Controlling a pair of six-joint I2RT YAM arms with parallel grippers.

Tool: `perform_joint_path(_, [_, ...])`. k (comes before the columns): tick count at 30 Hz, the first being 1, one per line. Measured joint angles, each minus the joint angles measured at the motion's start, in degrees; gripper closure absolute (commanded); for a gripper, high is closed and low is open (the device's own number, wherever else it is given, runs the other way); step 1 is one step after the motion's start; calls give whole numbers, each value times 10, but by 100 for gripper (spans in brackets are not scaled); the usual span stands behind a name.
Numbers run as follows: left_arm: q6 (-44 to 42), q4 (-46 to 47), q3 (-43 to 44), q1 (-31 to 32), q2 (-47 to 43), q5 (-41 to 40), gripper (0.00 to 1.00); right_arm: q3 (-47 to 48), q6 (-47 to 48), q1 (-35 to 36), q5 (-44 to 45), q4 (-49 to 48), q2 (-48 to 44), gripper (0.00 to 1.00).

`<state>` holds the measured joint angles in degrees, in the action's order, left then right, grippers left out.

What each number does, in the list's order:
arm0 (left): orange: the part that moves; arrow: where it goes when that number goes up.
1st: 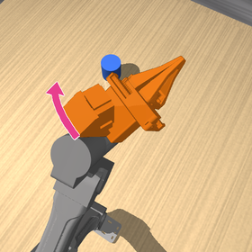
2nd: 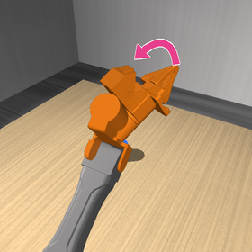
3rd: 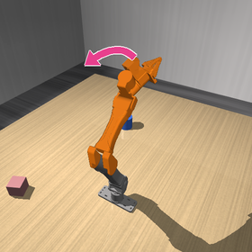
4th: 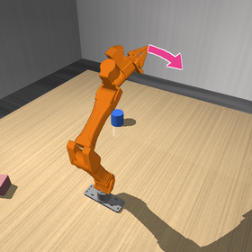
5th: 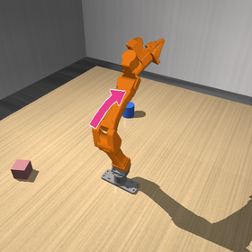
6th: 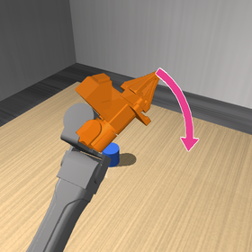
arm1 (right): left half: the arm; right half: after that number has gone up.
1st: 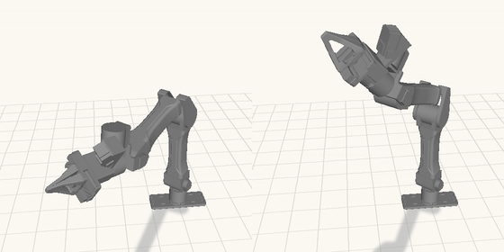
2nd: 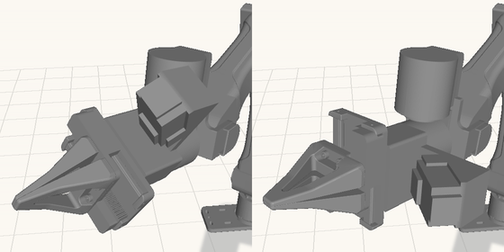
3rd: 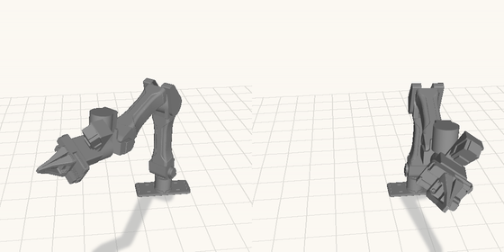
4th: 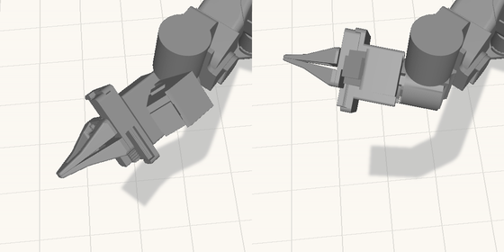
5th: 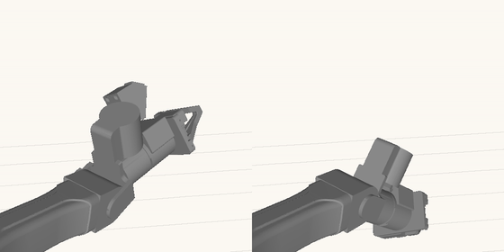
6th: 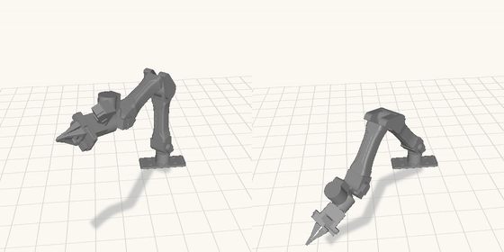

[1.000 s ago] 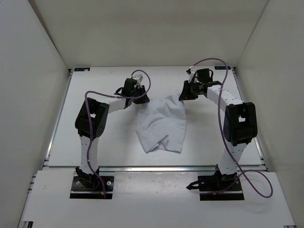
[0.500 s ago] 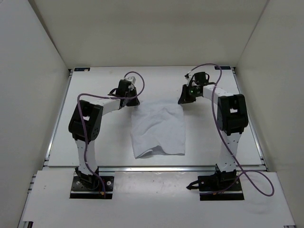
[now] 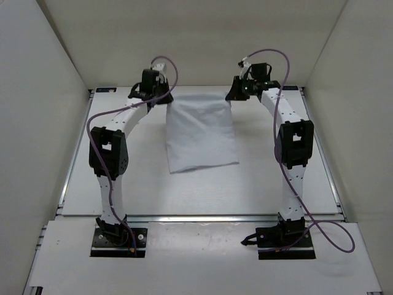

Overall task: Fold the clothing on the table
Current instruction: Flatten the skirt out, then fold the skirt

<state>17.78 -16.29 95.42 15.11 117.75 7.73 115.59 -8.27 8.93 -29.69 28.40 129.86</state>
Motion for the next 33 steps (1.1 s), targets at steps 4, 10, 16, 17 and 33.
perform_joint_path(4, [-46, -47, 178, 9, -6, -41, 100, 50, -11, 0, 26, -10, -62, 100])
perform_joint_path(10, [-82, -35, 146, 23, -176, -52, 100, -88, 19, 19, 86, -102, -306, 100])
perform_joint_path(16, [-98, 6, -197, 102, -372, -103, 100, -384, 35, 35, 86, -162, -487, 100])
perform_joint_path(17, [-91, 10, -273, 126, -396, -109, 100, -445, 36, 40, 92, -164, -503, 100])
perform_joint_path(33, [3, 34, -422, 49, -327, -73, 100, -510, -25, 60, 22, -163, -344, 100])
